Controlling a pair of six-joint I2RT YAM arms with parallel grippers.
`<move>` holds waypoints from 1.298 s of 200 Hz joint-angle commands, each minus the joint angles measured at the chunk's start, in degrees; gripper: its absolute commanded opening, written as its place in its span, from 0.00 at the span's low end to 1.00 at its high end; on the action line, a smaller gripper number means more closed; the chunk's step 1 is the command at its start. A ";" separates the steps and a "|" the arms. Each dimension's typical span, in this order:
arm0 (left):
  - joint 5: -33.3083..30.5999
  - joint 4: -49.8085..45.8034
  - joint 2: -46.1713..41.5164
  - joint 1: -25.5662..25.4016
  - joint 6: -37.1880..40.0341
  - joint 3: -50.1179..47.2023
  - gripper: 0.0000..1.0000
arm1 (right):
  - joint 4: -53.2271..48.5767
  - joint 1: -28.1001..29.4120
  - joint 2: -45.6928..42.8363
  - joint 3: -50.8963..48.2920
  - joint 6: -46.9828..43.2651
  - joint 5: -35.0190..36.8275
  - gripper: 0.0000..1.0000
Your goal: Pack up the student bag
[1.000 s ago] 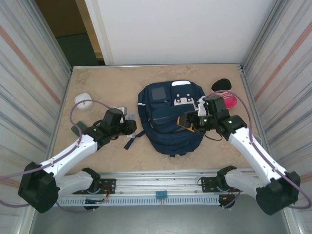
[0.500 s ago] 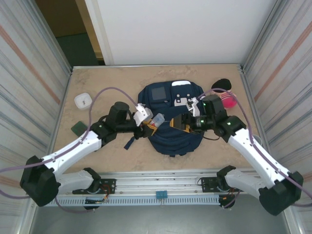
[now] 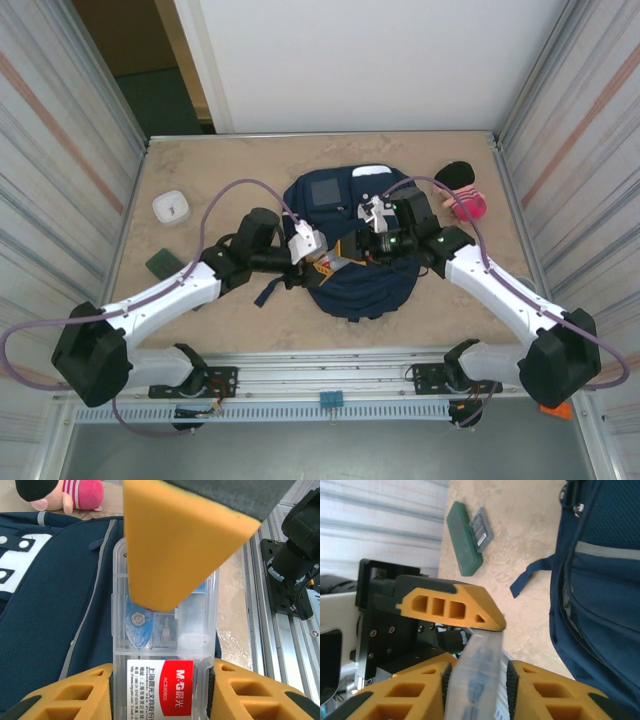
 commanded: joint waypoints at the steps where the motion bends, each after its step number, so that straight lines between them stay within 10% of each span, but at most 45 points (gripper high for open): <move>1: 1.05 3.32 0.23 -0.60 0.78 2.22 0.26 | 0.77 -0.48 -0.47 1.64 -0.23 -0.32 0.20; 59: -7.29 4.29 3.55 -2.66 5.82 3.28 0.75 | -2.65 -17.64 -12.58 -4.07 1.38 -1.88 0.12; 134: -21.09 6.80 22.74 -6.56 7.97 14.12 0.89 | -14.38 -42.16 -25.76 -6.59 -2.50 -8.07 0.13; 153: -25.27 7.62 27.29 -6.32 7.28 16.51 0.80 | -16.95 -43.33 -26.38 -6.58 -4.38 -8.36 0.13; 199: -21.07 7.03 23.62 -4.90 1.00 17.94 0.08 | -26.99 -46.40 -28.87 -5.96 -10.42 -1.94 0.12; 259: -11.79 4.50 16.68 -1.84 -5.70 21.81 0.00 | -24.49 -44.71 -33.69 -12.61 -5.92 -9.56 0.14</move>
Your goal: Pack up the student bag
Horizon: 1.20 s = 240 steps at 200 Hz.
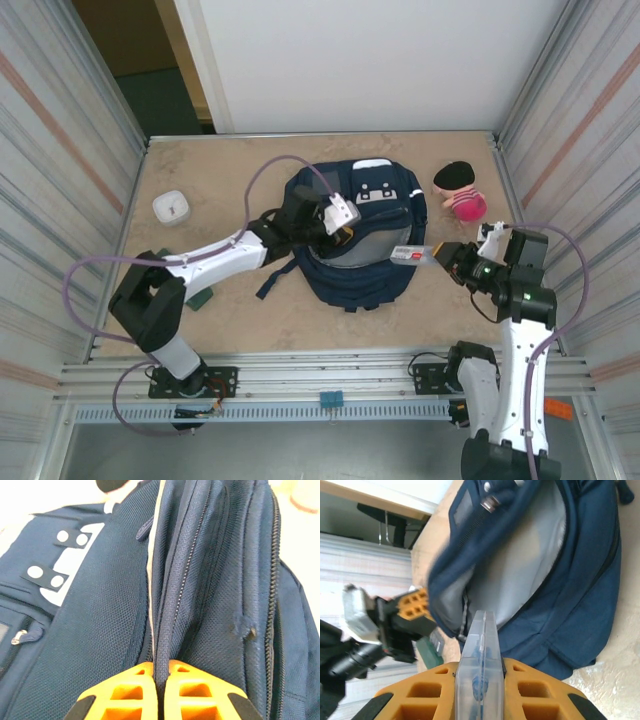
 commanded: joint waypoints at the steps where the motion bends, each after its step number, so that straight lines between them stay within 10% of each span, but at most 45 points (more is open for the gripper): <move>1: 5.96 0.38 -4.25 0.31 -4.16 4.06 0.00 | 3.00 1.40 -1.68 -4.06 3.58 -5.77 0.14; 84: 11.30 0.10 -6.57 0.43 -8.65 7.72 0.00 | 54.37 27.17 9.04 -19.25 34.80 14.40 0.16; 191: 12.33 1.46 -8.74 0.66 -11.35 8.16 0.00 | 82.65 39.61 49.50 -7.79 42.03 28.15 0.22; 240: 8.51 0.30 -9.89 2.04 -12.11 7.19 0.00 | 78.43 39.92 53.57 -6.38 40.94 29.06 0.58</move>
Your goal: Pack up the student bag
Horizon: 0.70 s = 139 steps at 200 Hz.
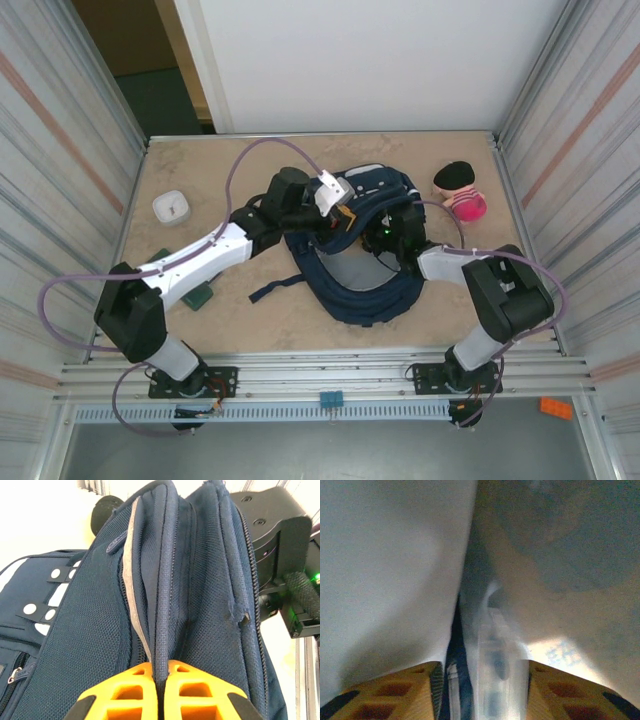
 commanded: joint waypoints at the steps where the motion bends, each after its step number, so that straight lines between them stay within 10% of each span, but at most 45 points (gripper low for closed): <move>1: 0.97 4.75 -5.49 0.48 -0.71 1.94 0.00 | -1.06 0.02 -1.30 0.53 -1.07 2.07 0.58; 97: -4.64 1.42 -5.50 1.90 -1.56 -3.29 0.01 | -43.04 -4.68 -40.52 -6.99 -15.30 7.25 0.68; 139: -7.03 -2.77 -7.20 2.92 -9.59 -5.84 0.51 | -63.47 -5.13 -57.45 -0.02 -22.46 15.29 0.67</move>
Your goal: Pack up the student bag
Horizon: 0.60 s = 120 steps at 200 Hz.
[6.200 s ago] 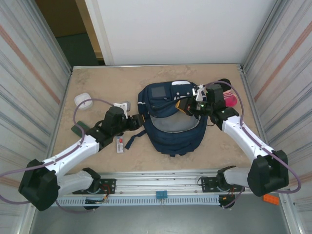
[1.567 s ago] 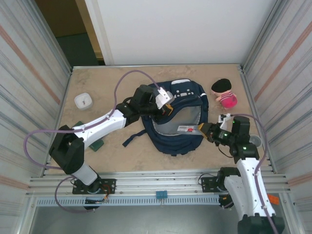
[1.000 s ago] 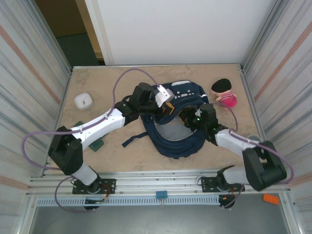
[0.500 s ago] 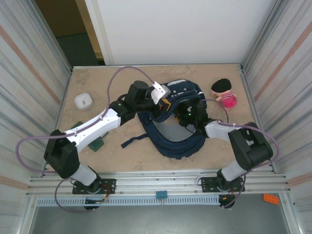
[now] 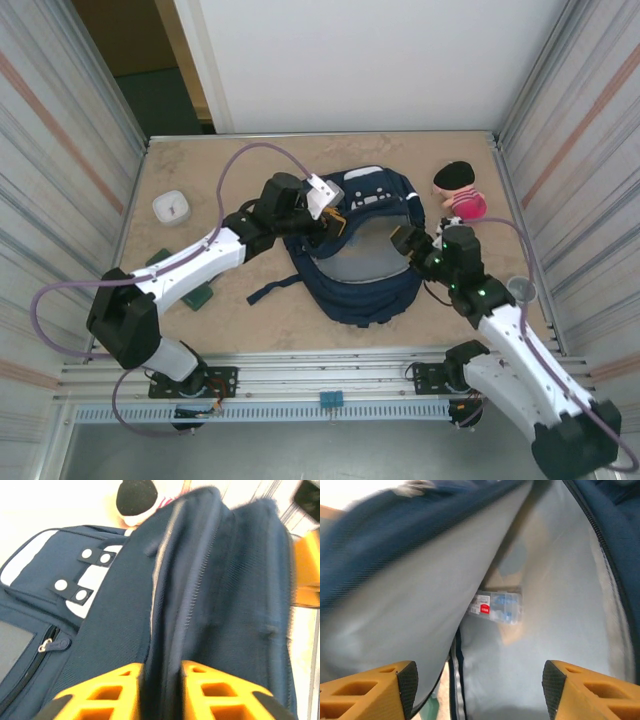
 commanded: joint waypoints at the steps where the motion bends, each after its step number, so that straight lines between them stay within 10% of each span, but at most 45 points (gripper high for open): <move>1: -2.87 -1.46 -4.67 1.69 -6.73 -1.63 0.52 | -16.83 -0.41 -6.39 5.30 -6.97 6.50 0.67; 37: -9.77 -9.87 -10.48 8.32 -20.50 -6.49 0.80 | -22.85 -0.19 -6.16 12.15 -13.32 4.78 0.67; 120: -20.90 -25.97 -20.67 36.03 -39.09 -24.12 0.89 | -12.35 10.20 4.79 12.07 -18.30 2.80 0.67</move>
